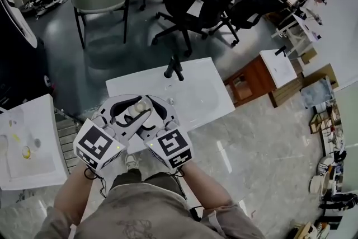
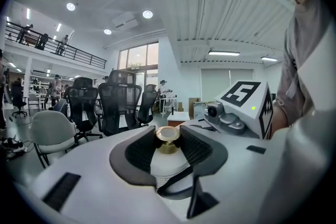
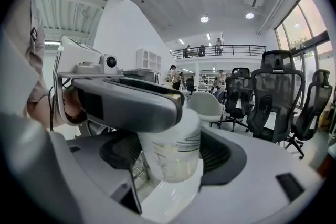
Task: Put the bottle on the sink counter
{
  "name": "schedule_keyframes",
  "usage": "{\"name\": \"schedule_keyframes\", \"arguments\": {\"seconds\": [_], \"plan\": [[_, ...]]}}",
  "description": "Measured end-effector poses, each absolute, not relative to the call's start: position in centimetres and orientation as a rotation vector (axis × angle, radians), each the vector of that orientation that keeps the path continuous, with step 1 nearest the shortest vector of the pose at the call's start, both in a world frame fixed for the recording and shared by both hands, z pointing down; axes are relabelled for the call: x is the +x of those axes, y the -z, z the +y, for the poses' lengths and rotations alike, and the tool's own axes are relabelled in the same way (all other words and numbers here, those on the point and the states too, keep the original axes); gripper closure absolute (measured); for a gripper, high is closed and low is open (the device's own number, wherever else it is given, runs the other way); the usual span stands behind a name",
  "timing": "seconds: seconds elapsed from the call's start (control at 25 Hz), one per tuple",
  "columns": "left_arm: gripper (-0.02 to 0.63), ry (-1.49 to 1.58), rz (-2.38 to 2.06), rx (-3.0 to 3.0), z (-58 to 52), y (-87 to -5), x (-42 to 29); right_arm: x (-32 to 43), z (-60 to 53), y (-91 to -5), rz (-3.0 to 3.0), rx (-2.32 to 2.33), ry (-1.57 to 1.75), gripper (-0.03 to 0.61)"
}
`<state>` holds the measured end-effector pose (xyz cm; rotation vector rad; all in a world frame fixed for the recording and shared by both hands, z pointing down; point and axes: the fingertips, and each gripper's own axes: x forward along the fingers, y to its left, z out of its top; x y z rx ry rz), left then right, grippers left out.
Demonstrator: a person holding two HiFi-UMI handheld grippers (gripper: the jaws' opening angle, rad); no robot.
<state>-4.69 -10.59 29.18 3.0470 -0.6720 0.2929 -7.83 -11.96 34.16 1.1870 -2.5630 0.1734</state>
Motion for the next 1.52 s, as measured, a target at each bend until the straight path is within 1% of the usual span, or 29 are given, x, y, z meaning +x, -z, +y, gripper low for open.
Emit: {"name": "schedule_keyframes", "arguments": {"seconds": [0.32, 0.72, 1.0, 1.52], "plan": [[0.463, -0.302, -0.654, 3.047, -16.9, -31.4, -2.8, -5.8, -18.3, -36.2, -2.547, 1.177, -0.157, 0.264], [0.464, -0.274, -0.68, 3.068, -21.3, -33.7, -0.8, -4.1, -22.9, -38.9, -2.558, 1.138, -0.137, 0.264], [0.463, -0.286, -0.69, 3.111, -25.9, -37.8, 0.9, -2.4, -27.6, -42.9, -2.567, 1.142, -0.119, 0.264], [0.463, -0.296, -0.662, 3.075, -29.7, -45.6, 1.5, -1.9, -31.4, -50.7, -2.546, 1.158, -0.161, 0.264]]}}
